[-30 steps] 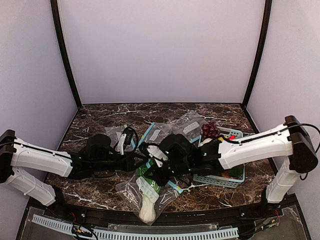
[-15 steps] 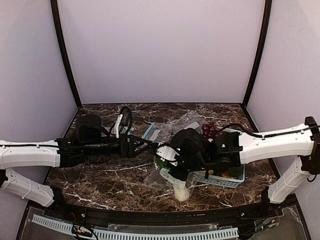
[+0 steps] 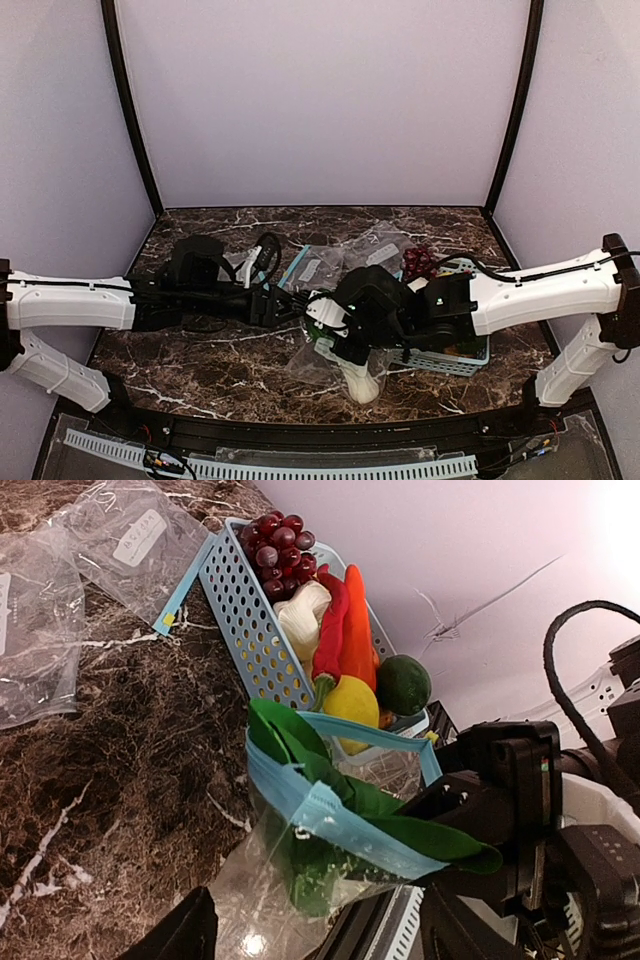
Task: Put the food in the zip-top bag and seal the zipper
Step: Pass from the right arm to the left
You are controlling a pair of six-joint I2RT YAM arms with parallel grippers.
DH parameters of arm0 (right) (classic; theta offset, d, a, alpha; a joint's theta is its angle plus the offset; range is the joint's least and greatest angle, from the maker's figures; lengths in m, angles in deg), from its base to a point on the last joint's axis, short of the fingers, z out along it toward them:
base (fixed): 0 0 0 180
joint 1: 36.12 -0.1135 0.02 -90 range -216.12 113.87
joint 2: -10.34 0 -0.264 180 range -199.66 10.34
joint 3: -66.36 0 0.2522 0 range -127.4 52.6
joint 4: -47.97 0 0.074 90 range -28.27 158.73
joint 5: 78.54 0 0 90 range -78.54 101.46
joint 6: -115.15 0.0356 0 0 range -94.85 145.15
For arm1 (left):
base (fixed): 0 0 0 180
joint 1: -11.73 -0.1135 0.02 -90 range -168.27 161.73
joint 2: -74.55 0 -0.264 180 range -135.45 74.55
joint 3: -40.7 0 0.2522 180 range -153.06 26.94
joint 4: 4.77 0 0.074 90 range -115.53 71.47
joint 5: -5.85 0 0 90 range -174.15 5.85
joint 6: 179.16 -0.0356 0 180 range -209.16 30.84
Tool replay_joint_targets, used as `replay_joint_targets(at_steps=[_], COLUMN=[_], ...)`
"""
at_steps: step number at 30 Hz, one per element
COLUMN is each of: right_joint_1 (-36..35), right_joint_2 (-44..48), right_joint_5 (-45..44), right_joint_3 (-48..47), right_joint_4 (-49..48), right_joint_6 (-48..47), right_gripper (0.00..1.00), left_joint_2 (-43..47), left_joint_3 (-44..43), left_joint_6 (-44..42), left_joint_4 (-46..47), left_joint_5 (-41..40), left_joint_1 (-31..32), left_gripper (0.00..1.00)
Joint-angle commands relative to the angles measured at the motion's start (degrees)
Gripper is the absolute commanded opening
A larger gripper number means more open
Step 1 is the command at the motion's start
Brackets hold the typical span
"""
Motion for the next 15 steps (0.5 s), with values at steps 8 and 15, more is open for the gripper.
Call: replay_joint_targets(at_steps=[8,15], right_joint_1=[-1.38,-1.4], right_joint_2=[-0.92,-0.76], right_joint_5=[1.4,1.92], right_joint_3=[1.33,1.71], right_joint_4=[-2.39,-2.49], right_joint_6=[1.46,1.84], right_gripper=[0.01,0.01], left_joint_2=[-4.74,-7.14], left_joint_3=[-4.31,-4.92], left_joint_6=[0.27,0.11], left_joint_4=[3.81,5.67], left_joint_5=[0.82,2.22], left_joint_1=[-2.07,-2.17], left_gripper=[0.55,0.42])
